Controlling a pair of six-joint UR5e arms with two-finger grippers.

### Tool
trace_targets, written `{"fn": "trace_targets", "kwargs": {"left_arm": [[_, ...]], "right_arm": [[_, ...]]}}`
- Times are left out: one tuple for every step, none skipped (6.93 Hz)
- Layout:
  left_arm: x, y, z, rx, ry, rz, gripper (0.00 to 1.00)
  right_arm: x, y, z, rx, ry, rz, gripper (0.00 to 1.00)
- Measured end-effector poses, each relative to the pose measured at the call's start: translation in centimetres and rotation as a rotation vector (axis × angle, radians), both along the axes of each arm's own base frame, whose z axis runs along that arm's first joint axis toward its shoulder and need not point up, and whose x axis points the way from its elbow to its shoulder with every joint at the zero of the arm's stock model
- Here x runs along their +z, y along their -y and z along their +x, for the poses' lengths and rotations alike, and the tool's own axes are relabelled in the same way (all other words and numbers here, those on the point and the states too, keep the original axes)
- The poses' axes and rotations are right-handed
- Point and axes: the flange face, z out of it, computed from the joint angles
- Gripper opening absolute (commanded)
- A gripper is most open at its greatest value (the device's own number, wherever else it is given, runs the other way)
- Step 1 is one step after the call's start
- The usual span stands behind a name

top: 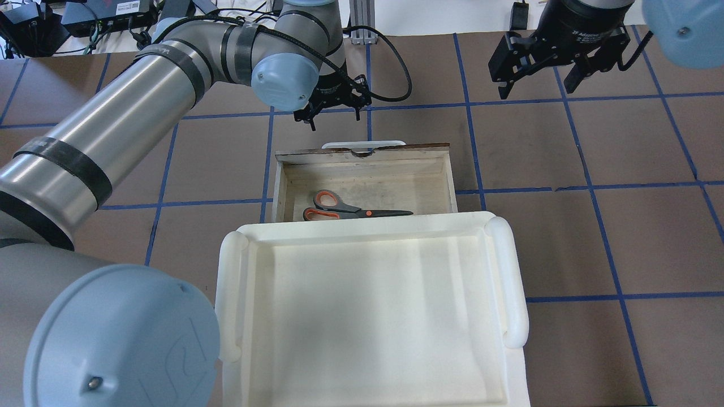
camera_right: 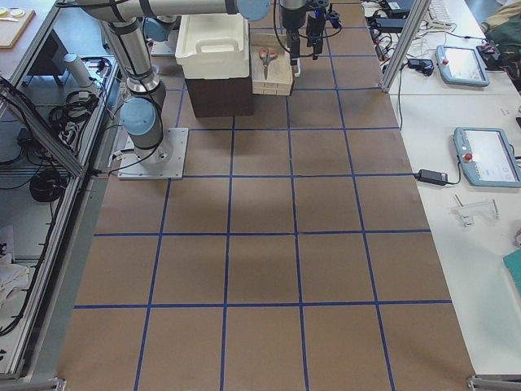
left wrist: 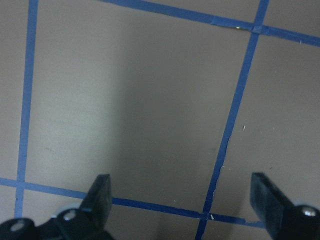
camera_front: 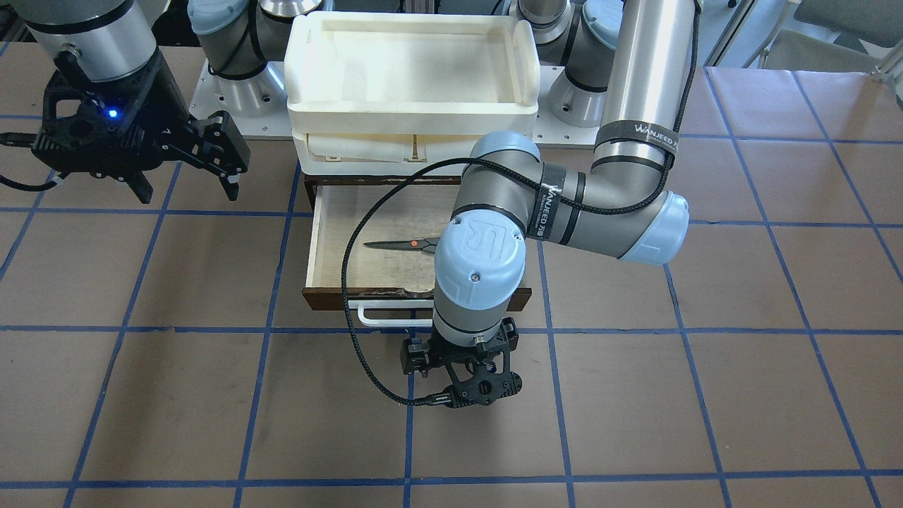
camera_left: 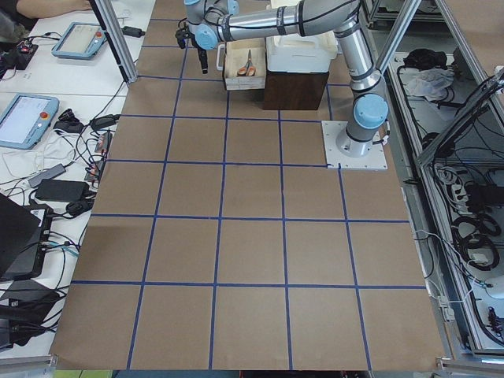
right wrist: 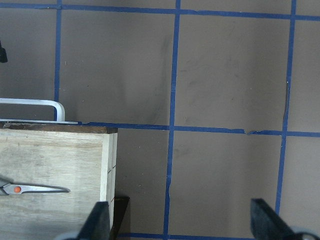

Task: Put scissors in drawer and close it
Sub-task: 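Lower the left gripper onto the drawer front behind the handle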

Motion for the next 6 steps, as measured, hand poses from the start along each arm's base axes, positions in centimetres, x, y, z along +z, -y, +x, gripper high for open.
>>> {"fn": "trace_targets", "kwargs": {"left_arm": [[-0.3,-0.3,-0.1,0.008,0.003,0.021,1.0],[-0.6,-0.7,-0.1,0.012,0.009,0.047,1.0],[-0.7,-1.1,-0.1,0.014,0.015,0.076,1.0],[-0.6,-1.5,0.0,0.015,0.021,0.105,1.0],[-0.6,-1.9,0.1,0.016,0.024,0.131,1.0],[-0.6,-2.1,0.0,0.017,0.018,0.147,1.0]], "right_arm": [[0.1,0.1,0.0,0.002,0.002,-0.007,1.0],[0.3,0.2,0.1,0.003,0.0,-0.025,1.0],[0.6,0.2,0.1,0.0,0.003,-0.044,1.0],[0.7,0.3,0.2,-0.005,0.009,-0.054,1.0],[0.8,0.2,0.3,-0.006,0.011,-0.053,1.0],[0.8,0.2,0.2,-0.004,0.009,-0.053,1.0]]}}
